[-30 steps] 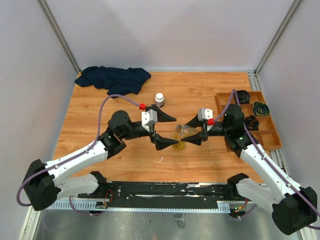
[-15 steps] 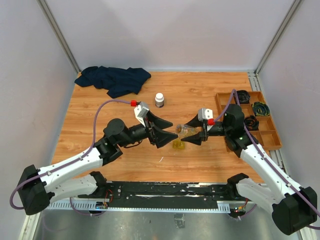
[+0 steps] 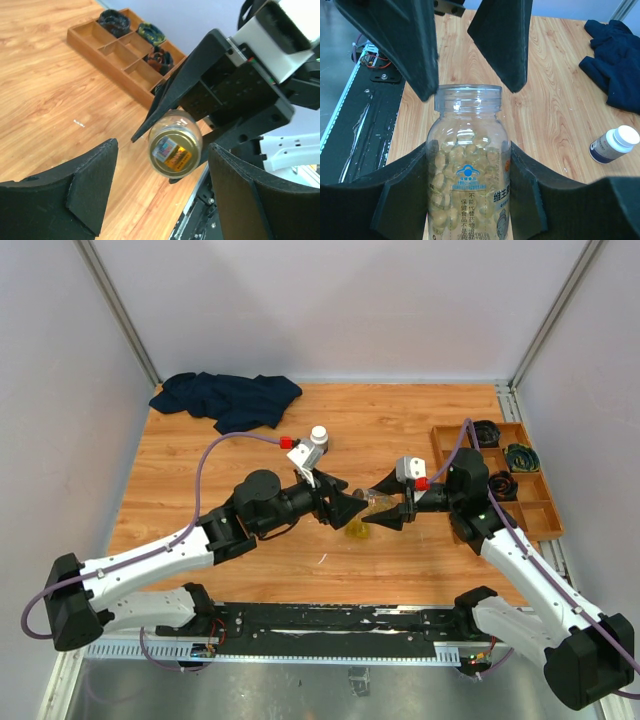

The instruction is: Sort the pills into containers

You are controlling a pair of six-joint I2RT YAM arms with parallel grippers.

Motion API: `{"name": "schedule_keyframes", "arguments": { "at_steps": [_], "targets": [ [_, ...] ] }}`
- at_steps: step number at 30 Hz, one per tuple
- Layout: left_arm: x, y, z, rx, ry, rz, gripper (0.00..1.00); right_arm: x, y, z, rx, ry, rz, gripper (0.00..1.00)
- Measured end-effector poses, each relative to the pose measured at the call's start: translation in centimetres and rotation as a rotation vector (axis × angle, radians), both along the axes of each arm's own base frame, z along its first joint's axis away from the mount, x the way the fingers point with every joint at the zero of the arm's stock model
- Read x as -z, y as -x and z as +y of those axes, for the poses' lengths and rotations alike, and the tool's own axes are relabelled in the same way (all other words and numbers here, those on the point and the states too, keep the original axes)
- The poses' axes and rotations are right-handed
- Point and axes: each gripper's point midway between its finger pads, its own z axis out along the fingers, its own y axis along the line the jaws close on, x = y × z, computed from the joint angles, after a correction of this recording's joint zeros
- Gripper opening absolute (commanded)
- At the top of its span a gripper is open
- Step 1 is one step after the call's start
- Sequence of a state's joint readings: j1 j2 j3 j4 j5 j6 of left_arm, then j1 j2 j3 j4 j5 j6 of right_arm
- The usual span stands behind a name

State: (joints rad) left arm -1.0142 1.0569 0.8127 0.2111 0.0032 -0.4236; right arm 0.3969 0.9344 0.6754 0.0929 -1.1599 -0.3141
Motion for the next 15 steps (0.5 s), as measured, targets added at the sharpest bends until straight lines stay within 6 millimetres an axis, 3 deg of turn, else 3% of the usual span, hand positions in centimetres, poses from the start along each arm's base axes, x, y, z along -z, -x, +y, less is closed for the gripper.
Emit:
{"name": "schedule_keyframes", "arguments": {
  "at_steps": [4, 10, 15],
  "targets": [
    [1.5, -0.3, -0.2, -0.01, -0.044, 0.026, 0.69, 0.0, 0.0, 0.0, 0.0, 0.0, 0.0, 0.01],
    [1.1, 0.0, -0.9, 0.023, -0.042, 0.03, 0.34, 0.0, -0.1, 0.0, 0.006, 0.002, 0.0, 0.01],
    [1.0, 0.5, -1.2, 0.053, -0.053, 0.007, 0.2, 0.0, -0.1, 0.0, 0.006, 0.001, -0.003, 0.01]
  ]
}}
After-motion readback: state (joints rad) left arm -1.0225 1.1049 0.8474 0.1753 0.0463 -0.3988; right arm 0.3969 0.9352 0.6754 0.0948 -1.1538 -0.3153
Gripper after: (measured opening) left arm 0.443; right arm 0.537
